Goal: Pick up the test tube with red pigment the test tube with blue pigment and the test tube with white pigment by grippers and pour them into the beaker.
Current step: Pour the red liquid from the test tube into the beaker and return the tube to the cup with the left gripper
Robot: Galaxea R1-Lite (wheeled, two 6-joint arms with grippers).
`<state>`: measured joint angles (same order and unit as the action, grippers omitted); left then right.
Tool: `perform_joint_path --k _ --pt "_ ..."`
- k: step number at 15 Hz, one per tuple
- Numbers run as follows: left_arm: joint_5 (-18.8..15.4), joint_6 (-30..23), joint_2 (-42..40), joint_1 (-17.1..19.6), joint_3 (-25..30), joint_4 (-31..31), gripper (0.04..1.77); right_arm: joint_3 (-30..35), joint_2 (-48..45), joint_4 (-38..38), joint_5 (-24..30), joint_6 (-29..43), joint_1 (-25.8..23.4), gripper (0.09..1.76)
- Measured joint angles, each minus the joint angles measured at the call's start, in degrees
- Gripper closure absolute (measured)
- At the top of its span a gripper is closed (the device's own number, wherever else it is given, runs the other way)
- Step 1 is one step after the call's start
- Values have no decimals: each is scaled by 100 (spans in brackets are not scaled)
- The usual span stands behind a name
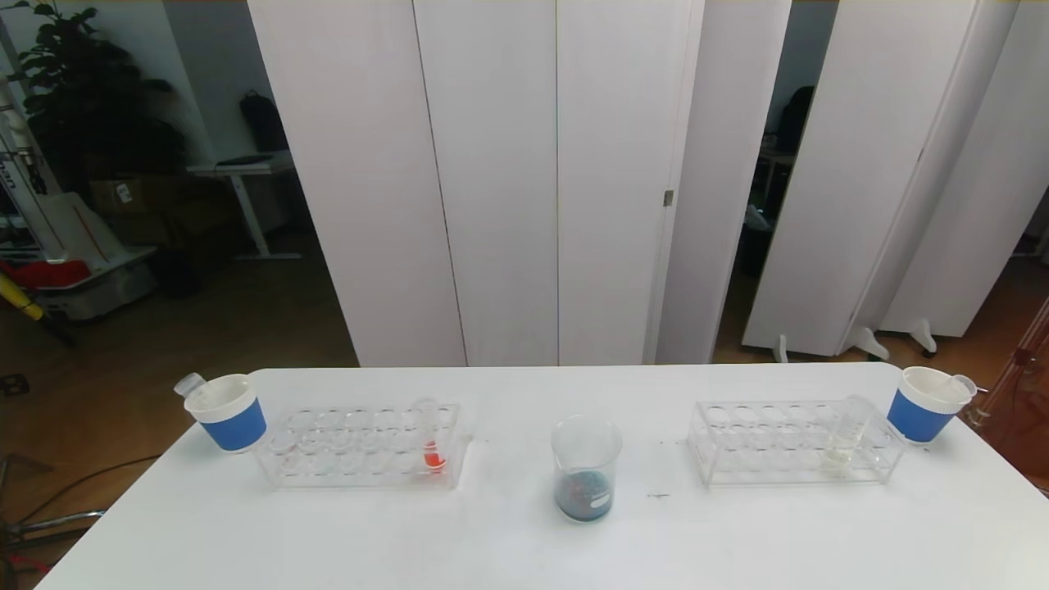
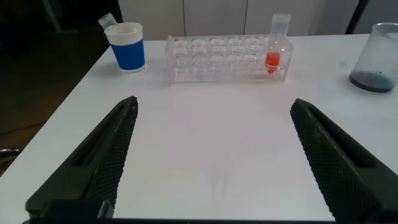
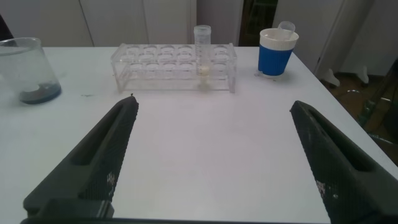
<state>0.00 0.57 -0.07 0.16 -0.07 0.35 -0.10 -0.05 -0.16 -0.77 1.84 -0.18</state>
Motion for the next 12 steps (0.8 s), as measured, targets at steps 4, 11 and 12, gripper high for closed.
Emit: perform_joint_path --k 4,11,12 --pt "-7 13 0 0 0 -2 6 0 0 0 0 2 0 10" --pt "0 -35 0 0 0 -2 6 0 0 0 0 0 0 10" --pt "0 -33 0 0 0 -5 6 0 0 0 0 2 0 10"
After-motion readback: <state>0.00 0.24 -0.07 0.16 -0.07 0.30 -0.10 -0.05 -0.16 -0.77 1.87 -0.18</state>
